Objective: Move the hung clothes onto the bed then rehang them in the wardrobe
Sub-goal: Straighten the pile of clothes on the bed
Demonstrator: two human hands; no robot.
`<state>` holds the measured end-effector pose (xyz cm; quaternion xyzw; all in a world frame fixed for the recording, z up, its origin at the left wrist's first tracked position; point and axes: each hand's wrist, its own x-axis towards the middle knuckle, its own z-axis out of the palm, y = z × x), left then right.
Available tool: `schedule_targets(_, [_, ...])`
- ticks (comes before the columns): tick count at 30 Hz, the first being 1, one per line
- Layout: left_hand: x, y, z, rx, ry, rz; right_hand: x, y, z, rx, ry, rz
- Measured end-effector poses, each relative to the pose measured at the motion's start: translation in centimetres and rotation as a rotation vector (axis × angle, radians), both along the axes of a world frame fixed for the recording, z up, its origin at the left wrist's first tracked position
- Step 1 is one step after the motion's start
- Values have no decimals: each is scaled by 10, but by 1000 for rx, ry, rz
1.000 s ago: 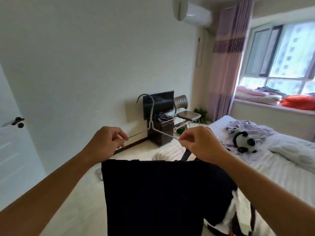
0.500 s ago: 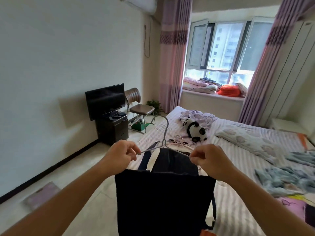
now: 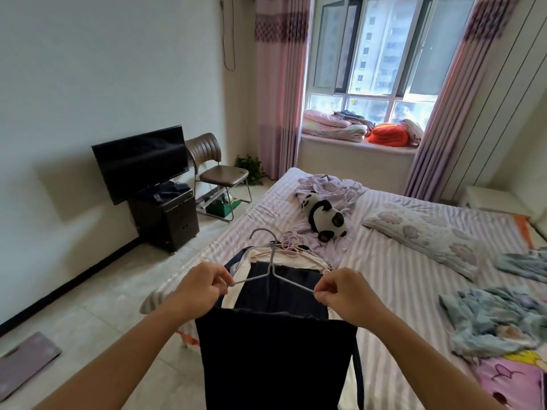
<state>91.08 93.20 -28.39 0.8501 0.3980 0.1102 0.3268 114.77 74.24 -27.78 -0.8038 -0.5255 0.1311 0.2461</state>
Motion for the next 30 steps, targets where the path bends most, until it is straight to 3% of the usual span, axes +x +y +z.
schedule_targets(19, [234, 239, -113, -124, 66, -120, 199, 215, -106, -187, 95, -274])
schedule_targets(30, [350, 330, -182, -134, 67, -28, 295, 327, -181, -155, 174, -473])
